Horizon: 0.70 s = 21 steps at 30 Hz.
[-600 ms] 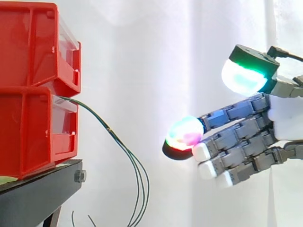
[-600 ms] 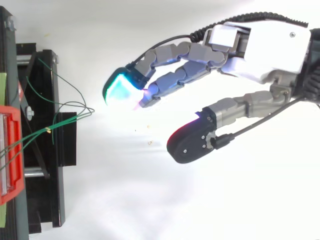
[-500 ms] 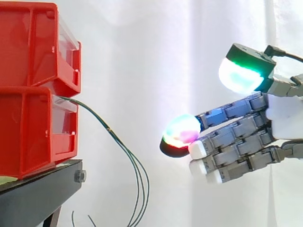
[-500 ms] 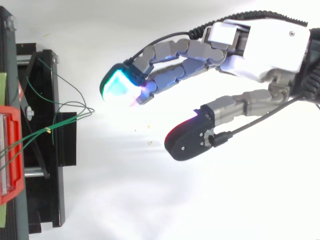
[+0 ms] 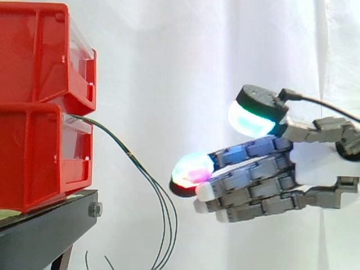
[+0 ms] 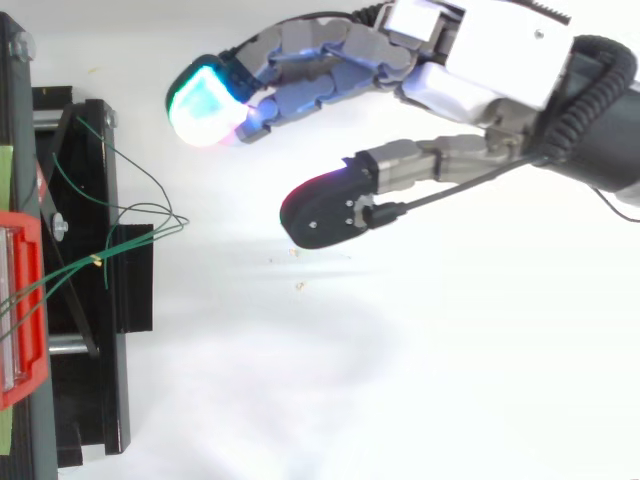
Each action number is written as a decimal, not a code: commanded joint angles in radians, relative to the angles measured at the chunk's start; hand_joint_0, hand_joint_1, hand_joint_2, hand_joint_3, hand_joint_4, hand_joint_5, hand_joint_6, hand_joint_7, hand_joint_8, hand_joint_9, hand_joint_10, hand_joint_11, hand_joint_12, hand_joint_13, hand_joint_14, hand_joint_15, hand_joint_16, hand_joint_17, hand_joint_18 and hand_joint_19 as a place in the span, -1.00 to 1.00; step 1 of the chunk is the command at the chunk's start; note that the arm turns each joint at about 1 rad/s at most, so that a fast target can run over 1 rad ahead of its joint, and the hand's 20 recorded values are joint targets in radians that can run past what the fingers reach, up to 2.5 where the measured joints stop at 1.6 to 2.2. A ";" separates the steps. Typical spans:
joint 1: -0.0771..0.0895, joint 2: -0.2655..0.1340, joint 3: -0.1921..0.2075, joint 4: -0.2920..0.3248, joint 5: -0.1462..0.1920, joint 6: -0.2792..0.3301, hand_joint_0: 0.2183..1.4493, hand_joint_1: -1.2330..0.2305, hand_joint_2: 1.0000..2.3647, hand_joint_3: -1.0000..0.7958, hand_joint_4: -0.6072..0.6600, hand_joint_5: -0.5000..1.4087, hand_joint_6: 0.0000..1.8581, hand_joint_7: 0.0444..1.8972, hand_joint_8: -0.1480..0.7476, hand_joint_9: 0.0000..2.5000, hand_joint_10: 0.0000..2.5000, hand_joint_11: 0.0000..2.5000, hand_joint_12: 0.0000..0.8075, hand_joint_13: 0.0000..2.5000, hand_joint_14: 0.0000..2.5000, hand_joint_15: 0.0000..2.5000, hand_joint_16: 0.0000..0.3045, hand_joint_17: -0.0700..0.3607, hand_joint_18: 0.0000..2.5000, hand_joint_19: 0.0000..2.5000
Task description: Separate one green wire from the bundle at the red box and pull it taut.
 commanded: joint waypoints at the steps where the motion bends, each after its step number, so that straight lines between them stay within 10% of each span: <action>1: -0.001 -0.061 0.059 0.018 -0.004 -0.001 -0.53 -0.26 -1.00 -0.44 0.36 -0.69 -0.46 -0.27 -0.05 -0.59 -1.00 -0.89 -0.14 -0.77 -1.00 -1.00 -0.62 -0.06 -0.87 -1.00; 21: 0.028 -0.144 0.147 -0.010 -0.062 0.021 -0.49 -0.23 -1.00 -0.44 0.38 -0.62 -0.46 -0.15 -0.04 -0.51 -1.00 -0.88 -0.15 -0.70 -1.00 -0.98 -0.62 -0.07 -0.76 -0.98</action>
